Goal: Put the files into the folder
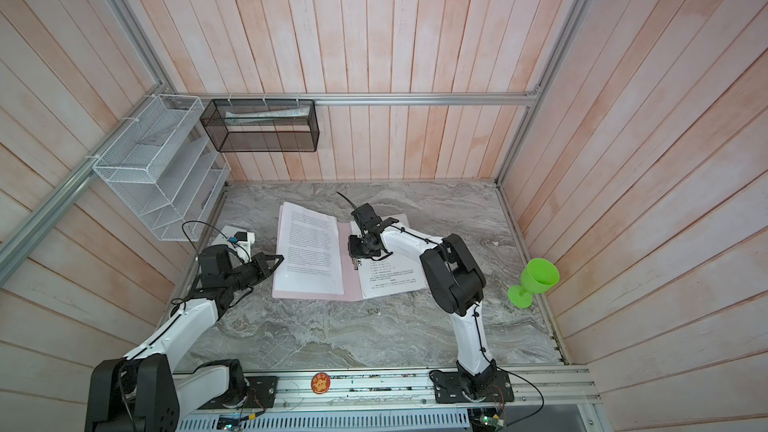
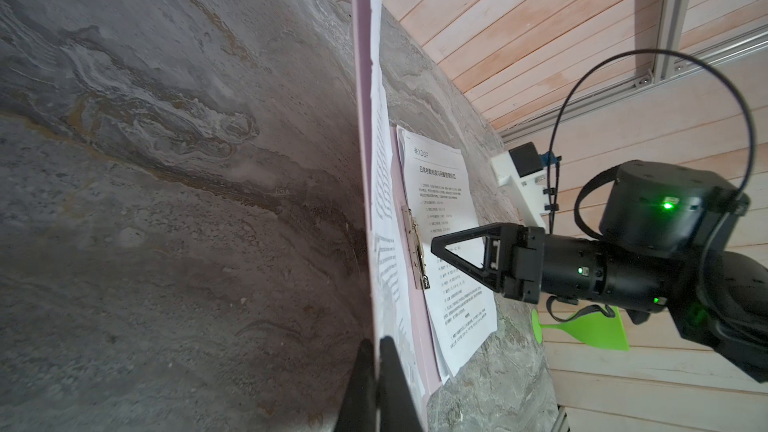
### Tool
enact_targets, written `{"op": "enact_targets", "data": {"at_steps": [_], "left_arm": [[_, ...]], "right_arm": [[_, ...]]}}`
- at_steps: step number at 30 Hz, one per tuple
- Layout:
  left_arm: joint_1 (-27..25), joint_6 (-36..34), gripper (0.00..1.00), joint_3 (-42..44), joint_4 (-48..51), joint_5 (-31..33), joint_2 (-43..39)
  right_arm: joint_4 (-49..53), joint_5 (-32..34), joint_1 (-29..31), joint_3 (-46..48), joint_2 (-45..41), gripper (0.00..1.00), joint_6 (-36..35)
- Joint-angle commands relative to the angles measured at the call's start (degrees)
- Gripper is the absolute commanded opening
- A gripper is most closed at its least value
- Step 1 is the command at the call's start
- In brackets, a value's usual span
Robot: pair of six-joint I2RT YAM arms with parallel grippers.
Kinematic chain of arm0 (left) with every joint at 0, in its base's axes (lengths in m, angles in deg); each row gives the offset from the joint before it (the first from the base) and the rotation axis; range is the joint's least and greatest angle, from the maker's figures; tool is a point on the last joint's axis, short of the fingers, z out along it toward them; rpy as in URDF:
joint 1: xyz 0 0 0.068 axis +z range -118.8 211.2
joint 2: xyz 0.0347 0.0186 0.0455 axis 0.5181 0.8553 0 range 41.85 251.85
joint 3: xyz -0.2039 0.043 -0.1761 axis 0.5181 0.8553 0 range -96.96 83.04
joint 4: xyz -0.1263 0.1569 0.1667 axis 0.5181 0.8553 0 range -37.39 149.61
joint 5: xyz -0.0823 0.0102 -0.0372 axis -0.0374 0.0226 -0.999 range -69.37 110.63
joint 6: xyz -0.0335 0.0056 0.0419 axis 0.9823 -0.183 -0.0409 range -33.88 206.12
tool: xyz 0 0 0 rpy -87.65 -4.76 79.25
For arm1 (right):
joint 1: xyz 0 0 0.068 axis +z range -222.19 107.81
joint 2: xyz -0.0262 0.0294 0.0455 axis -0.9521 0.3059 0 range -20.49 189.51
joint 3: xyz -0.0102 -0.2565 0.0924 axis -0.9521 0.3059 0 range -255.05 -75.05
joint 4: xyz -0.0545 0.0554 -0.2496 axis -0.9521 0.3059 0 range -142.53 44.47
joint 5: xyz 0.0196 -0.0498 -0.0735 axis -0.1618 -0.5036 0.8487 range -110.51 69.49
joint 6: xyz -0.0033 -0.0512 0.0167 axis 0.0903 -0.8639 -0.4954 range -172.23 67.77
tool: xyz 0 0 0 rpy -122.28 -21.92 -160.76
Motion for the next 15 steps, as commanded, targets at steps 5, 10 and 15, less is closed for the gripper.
{"op": "enact_targets", "data": {"at_steps": [5, 10, 15], "left_arm": [[-0.3, -0.8, 0.0, -1.8, -1.8, -1.3, 1.0], [-0.2, -0.6, 0.0, -2.1, -2.0, -1.5, 1.1], [-0.3, 0.0, 0.0, -3.1, -2.4, -2.1, 1.4]], "right_arm": [[3.7, 2.2, 0.3, -3.4, 3.9, 0.18, -2.7], [2.4, 1.6, 0.7, -2.8, 3.5, 0.18, -2.3], [3.3, 1.5, 0.8, -3.6, 4.5, 0.18, -2.8]]}}
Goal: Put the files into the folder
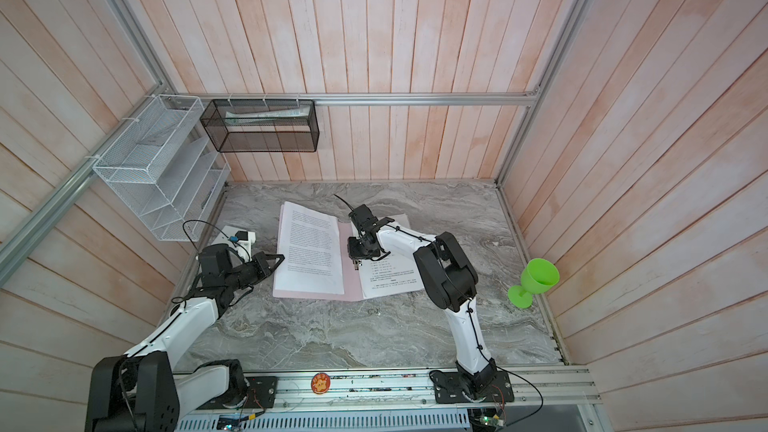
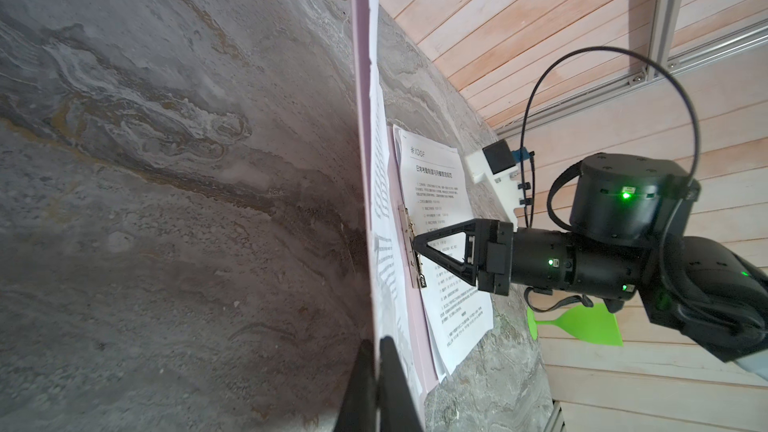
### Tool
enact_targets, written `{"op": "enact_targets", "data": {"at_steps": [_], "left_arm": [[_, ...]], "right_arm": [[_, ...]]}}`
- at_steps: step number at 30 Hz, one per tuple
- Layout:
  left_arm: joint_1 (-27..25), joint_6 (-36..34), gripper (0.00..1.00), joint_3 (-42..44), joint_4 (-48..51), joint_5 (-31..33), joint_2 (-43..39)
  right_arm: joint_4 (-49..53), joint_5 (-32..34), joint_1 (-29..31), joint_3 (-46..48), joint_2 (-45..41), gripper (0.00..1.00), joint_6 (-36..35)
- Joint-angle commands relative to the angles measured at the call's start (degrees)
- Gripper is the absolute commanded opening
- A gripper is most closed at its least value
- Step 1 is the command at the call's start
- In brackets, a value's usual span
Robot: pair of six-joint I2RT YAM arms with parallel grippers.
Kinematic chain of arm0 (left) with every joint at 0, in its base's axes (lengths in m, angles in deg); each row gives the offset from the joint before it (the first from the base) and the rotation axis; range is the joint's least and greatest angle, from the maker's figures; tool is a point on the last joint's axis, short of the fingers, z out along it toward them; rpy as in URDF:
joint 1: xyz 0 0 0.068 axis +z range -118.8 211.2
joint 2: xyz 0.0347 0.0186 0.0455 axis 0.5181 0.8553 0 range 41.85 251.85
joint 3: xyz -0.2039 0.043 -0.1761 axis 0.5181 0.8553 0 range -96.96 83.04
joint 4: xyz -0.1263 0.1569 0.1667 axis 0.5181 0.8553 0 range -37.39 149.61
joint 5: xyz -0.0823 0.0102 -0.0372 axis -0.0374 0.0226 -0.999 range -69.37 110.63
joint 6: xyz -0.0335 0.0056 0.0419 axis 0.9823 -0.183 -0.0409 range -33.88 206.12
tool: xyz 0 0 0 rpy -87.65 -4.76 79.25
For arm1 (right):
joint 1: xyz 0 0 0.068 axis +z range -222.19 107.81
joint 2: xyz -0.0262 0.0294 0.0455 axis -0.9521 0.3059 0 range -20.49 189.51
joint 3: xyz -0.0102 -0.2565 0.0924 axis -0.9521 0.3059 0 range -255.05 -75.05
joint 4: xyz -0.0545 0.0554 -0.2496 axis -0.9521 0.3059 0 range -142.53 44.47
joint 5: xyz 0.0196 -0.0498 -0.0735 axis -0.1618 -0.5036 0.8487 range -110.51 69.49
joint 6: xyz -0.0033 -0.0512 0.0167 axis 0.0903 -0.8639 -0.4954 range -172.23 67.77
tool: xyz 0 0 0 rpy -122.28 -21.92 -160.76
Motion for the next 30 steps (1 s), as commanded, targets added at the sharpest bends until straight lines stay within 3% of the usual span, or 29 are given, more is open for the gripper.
{"op": "enact_targets", "data": {"at_steps": [1, 10, 15, 18, 21, 30], "left_arm": [[-0.3, -0.1, 0.0, -2.5, -2.1, -1.1, 0.4], [-2.2, 0.8, 0.0, -7.3, -2.0, -3.3, 1.7], [-6.0, 2.8, 0.38, -10.7, -2.8, -4.9, 2.4], [-8.5, 4.8, 0.53, -12.0, -4.7, -4.6, 2.3], [-11.3, 6.7, 0.6, -12.9, -7.9, -4.2, 2.9], [-21.0, 10.8, 0.61, -18.8, -13.1, -2.1, 9.3]], "right_arm": [[1.5, 0.0, 0.4, -1.3, 2.2, 0.18, -1.1], [-2.1, -4.4, 0.0, 1.8, 2.1, 0.15, 0.1], [-4.4, -6.1, -0.5, 3.5, 1.3, 0.14, 0.3], [-7.5, -8.6, -1.2, 5.8, 0.1, 0.14, 0.8], [-12.4, -12.9, -2.0, 9.1, -1.1, 0.14, 1.9], [-23.8, -21.3, -4.6, 16.4, -3.8, 0.14, 6.0]]}}
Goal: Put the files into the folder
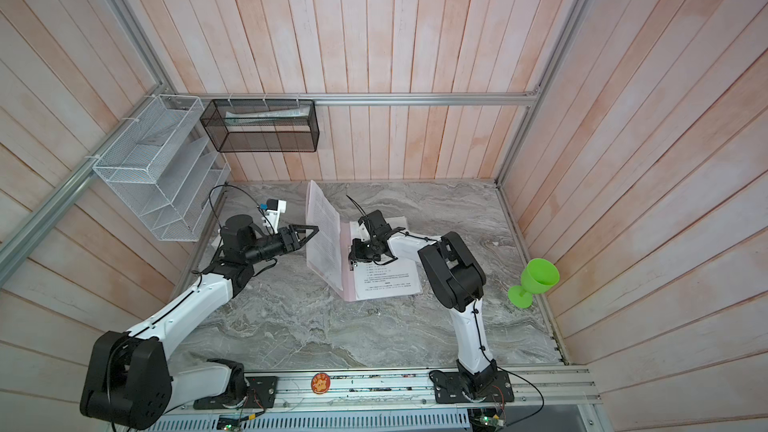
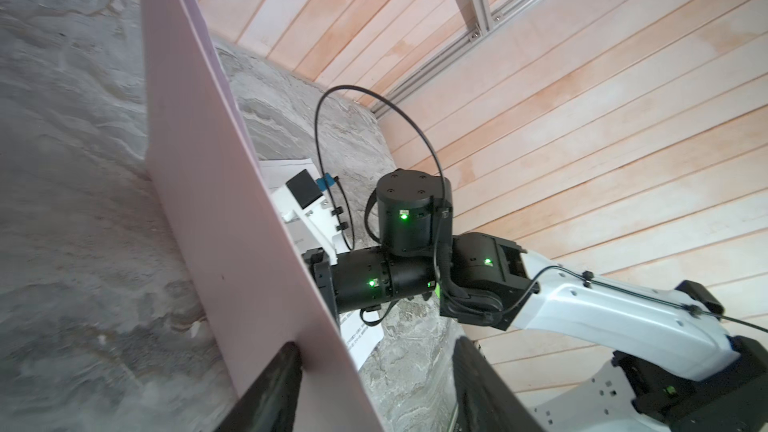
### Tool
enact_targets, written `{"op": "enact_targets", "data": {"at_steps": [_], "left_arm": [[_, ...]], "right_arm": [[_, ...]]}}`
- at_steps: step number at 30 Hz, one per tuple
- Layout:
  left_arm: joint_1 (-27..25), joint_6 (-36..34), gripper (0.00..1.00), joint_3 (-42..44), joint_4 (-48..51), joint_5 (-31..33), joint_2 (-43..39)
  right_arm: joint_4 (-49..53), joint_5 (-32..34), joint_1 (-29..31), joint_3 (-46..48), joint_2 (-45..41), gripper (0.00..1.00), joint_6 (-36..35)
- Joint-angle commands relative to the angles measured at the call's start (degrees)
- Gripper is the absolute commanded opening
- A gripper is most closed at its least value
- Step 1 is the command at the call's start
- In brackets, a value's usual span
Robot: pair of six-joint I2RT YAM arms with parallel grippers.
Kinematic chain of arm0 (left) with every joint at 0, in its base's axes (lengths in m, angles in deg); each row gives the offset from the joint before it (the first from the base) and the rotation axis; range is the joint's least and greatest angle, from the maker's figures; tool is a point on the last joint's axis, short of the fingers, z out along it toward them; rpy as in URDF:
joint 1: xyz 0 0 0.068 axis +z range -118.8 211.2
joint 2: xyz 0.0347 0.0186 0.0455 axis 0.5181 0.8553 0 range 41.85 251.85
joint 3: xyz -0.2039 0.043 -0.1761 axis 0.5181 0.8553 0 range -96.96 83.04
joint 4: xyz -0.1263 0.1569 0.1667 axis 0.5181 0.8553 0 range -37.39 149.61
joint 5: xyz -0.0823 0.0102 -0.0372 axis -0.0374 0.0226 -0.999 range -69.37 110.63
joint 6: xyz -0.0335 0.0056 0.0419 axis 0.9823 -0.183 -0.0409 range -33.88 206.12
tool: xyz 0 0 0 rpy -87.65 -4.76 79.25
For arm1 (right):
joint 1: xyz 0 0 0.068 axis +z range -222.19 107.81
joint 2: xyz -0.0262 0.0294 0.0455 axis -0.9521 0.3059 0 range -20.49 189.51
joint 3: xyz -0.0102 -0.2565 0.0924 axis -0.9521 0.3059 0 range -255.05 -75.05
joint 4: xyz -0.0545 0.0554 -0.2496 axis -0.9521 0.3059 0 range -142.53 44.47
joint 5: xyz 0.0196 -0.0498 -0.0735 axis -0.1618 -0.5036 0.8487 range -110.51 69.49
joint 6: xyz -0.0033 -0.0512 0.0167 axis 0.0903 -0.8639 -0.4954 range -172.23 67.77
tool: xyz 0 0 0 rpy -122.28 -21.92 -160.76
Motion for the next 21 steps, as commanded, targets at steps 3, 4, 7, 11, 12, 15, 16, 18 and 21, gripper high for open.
{"op": "enact_targets", "data": {"at_steps": [3, 4, 7, 11, 12, 15, 16, 18, 21], "left_arm": [[-6.0, 1.8, 0.63, -6.7, -2.6, 1.4, 4.6], [-7.4, 1.8, 0.63, -7.9, -2.5, 1.7, 5.6], [-11.1, 1.9, 0.63, -11.4, -1.9, 2.9, 8.8], [-14.6, 2.8, 0.63, -15.9, -1.2, 4.0, 13.2], [-15.1, 3.0, 0.63, -16.8, -0.8, 4.1, 14.2], [-16.5, 3.1, 0.64, -19.2, -0.1, 4.7, 16.4], [-16.8, 3.1, 0.64, -19.8, 0.0, 4.9, 17.2], [-17.1, 3.0, 0.64, -20.9, 0.3, 5.0, 18.5], [-17.2, 2.8, 0.64, -22.3, 0.4, 5.1, 20.9]], "right_arm": [[-5.0, -4.1, -1.4, 4.9, -3.1, 0.14, 3.1], [-6.2, -4.2, -1.7, 5.9, -4.0, 0.14, 3.6], [-10.5, -5.8, -2.7, 8.7, -6.0, 0.15, 5.5], [-15.4, -5.9, -4.1, 13.0, -10.0, 0.16, 9.1], [-15.8, -5.2, -4.5, 14.2, -11.3, 0.17, 9.8], [-18.5, -2.5, -6.7, 19.5, -17.2, 0.21, 12.9], [-19.7, -1.9, -7.7, 21.3, -19.3, 0.22, 13.8], [-18.8, -0.4, -10.1, 23.8, -22.8, 0.25, 14.3], [-17.4, 2.7, -14.9, 28.0, -28.6, 0.27, 15.0]]}}
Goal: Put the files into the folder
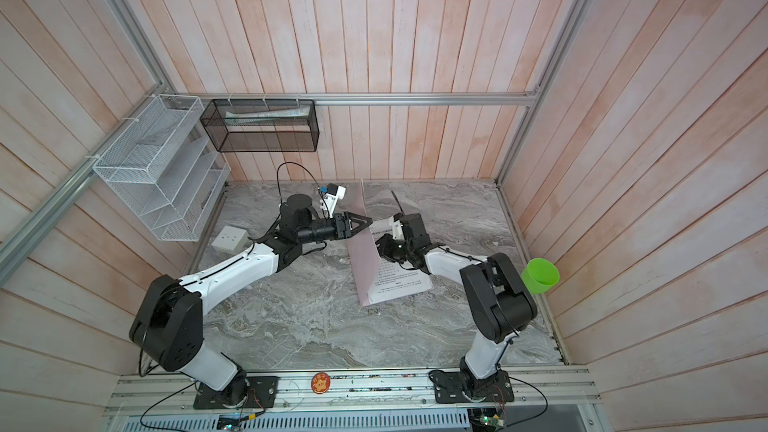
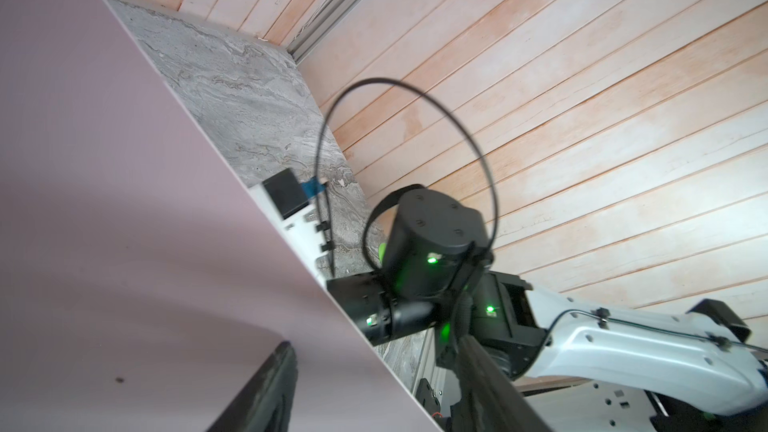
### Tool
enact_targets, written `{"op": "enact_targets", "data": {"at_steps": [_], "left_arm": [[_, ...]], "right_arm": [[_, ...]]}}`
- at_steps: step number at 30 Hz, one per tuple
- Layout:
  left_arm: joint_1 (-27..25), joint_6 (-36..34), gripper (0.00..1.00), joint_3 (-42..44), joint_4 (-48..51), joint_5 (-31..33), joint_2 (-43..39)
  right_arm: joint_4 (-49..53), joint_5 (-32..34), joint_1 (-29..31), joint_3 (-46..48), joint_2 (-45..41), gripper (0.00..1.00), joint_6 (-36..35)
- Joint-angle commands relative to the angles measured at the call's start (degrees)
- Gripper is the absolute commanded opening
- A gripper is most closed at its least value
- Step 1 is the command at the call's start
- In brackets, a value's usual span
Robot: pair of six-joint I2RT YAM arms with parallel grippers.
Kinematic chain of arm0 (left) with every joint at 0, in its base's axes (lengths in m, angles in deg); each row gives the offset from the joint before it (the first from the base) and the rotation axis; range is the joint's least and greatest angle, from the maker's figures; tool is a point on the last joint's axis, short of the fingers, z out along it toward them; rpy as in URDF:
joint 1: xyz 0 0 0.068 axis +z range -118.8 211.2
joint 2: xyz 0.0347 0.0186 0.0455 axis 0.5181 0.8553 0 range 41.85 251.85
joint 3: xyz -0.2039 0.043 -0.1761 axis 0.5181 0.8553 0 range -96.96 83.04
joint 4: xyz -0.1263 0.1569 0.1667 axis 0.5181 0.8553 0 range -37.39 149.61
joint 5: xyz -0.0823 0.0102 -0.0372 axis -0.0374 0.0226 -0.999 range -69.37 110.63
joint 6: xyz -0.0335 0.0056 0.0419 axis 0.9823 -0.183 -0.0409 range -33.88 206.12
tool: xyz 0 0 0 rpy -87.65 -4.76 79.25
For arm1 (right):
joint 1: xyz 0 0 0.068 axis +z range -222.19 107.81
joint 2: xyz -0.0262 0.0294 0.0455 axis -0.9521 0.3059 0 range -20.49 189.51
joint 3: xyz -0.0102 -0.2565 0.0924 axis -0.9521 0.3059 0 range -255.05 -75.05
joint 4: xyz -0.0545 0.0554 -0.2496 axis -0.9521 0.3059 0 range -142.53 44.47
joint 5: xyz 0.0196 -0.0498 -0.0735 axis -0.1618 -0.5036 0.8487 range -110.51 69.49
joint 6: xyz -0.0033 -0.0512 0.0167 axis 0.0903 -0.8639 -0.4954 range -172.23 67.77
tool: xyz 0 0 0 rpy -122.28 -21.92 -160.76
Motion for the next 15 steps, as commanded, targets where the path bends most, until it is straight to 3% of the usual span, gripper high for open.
{"op": "enact_targets", "data": {"at_steps": [1, 6, 10, 15], "left_arm": [[-0.2, 0.1, 0.64, -2.5, 0.5, 0.6, 2.8], [-0.5, 0.4, 0.64, -6.2, -0.5, -1.3, 8.9], [-0.6, 0.4, 0.64, -8.8, -1.7, -2.5, 13.4], [-0.8, -0.6, 0.64, -11.5, -1.8, -2.5, 18.7]], "right_arm": [[-0.5, 5.6, -5.0, 4.6, -5.9, 0.27, 1.8], [1.0, 15.1, -12.5, 10.9, -16.2, 0.29, 1.7], [2.0, 18.0, -18.0, 13.1, -21.1, 0.3, 1.2], [2.7, 27.3, -19.0, 15.5, -28.7, 0.3, -2.0]]}}
